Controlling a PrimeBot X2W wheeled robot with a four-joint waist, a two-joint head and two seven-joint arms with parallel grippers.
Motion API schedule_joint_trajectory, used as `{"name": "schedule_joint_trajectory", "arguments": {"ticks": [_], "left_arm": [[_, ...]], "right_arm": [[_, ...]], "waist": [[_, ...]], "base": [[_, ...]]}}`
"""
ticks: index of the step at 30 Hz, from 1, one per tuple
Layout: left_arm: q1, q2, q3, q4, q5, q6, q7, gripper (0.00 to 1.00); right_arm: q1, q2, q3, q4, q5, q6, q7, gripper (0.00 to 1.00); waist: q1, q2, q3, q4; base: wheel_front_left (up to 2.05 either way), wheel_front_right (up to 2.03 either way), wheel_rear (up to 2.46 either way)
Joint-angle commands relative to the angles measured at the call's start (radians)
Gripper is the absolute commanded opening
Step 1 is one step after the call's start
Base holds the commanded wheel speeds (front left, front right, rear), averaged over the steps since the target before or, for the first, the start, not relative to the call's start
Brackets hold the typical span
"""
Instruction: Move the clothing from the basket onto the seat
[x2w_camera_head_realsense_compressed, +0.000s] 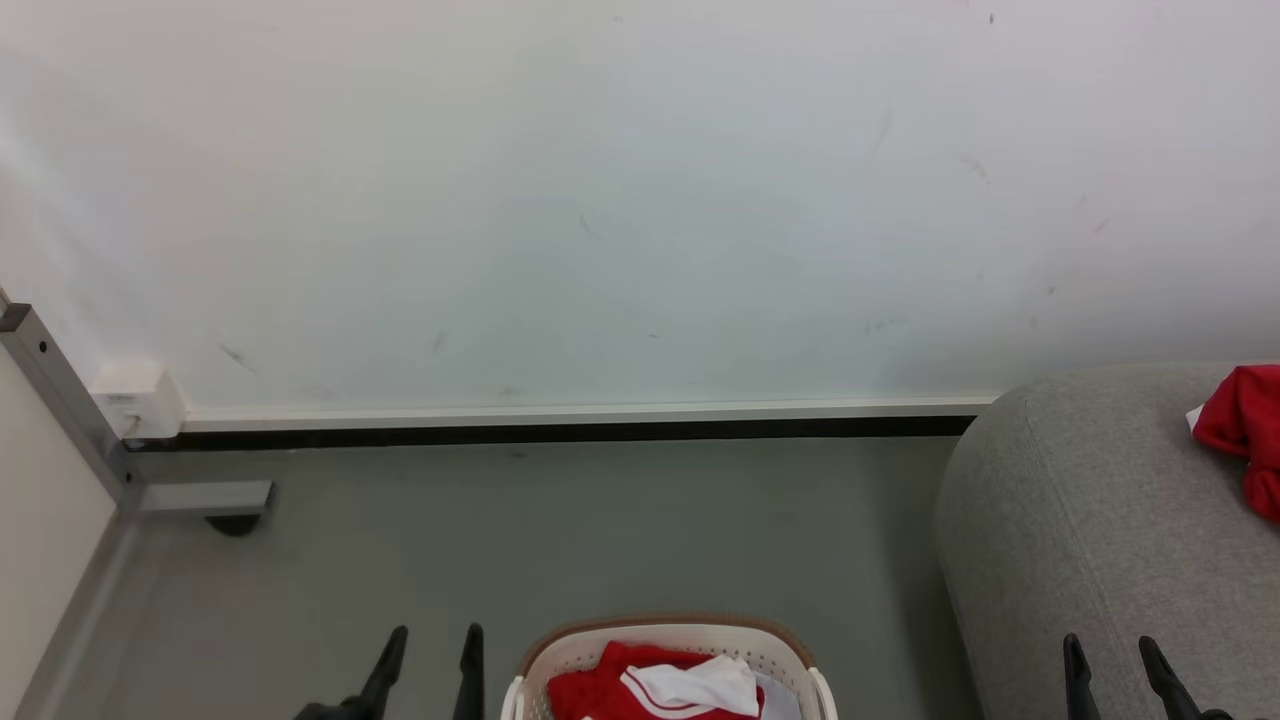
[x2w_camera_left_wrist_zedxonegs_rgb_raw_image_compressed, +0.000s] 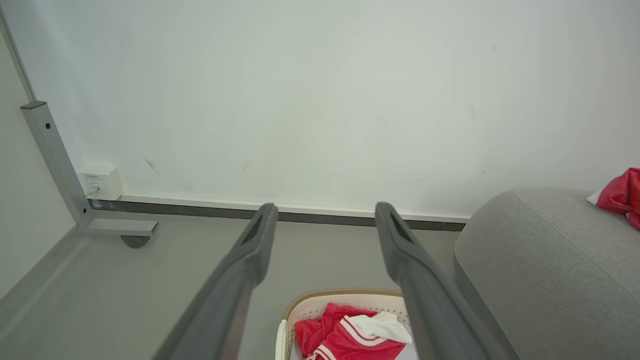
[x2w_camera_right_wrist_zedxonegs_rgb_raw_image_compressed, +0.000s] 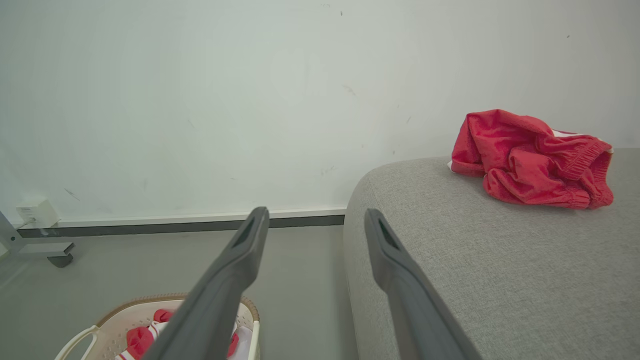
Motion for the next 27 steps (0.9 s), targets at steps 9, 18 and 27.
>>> {"name": "schedule_joint_trajectory", "arguments": {"ticks": [9, 18, 27], "left_arm": [[-0.003, -0.025, 0.033, 0.007, 0.037, -0.028, 0.000, 1.00], [-0.083, -0.038, 0.018, 0.027, 0.070, -0.065, -0.001, 1.00], [-0.287, -0.045, -0.056, 0.132, 0.132, -0.109, 0.008, 1.00]], "right_arm": [[-0.018, -0.001, 0.006, -0.004, -0.002, -0.002, 0.001, 1.00], [-0.067, 0.000, 0.025, -0.032, -0.012, -0.002, 0.001, 1.00], [-0.186, 0.000, 0.051, -0.077, -0.003, -0.002, 0.001, 1.00]], "waist": [[0.0000, -0.0001, 0.012, -0.004], [0.0000, -0.0001, 0.096, -0.037], [0.0000, -0.0001, 0.277, -0.087]], "base": [[0.00, 0.00, 0.00], [0.00, 0.00, 0.00], [0.00, 0.00, 0.00]]}}
